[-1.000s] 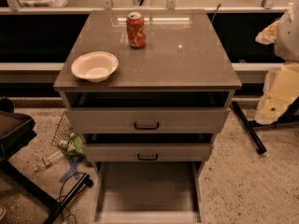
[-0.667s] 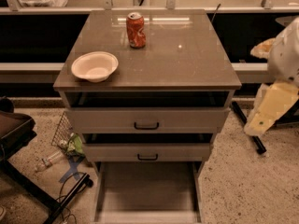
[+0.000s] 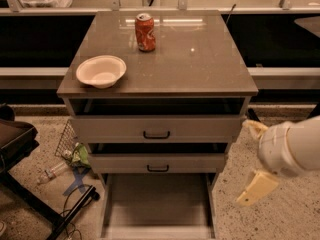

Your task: Close bottom drawer

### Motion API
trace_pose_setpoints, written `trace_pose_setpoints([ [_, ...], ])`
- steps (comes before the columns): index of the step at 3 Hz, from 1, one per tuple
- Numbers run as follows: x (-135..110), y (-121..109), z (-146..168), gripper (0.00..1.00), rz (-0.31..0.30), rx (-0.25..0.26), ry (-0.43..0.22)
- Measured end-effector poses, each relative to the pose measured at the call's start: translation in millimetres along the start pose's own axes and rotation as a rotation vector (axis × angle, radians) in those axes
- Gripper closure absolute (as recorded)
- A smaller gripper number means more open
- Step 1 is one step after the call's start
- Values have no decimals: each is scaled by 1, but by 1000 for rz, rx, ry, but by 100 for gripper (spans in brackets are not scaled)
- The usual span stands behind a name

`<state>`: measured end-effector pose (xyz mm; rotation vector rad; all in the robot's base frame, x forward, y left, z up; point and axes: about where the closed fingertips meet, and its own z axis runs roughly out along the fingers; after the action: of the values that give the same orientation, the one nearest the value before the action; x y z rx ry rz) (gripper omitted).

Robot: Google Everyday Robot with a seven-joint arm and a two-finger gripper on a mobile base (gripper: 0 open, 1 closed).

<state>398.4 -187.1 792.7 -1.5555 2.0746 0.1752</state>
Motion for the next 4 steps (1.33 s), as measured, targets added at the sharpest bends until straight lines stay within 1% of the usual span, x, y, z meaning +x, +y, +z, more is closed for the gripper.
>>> trace_pose_setpoints([
  [1, 29, 24, 62, 0, 5, -1, -35],
  [2, 49, 25, 104, 0, 17, 52, -37],
  [3, 50, 6, 108, 0, 19, 136, -44],
  [4, 50, 7, 110, 0, 20, 136, -46],
])
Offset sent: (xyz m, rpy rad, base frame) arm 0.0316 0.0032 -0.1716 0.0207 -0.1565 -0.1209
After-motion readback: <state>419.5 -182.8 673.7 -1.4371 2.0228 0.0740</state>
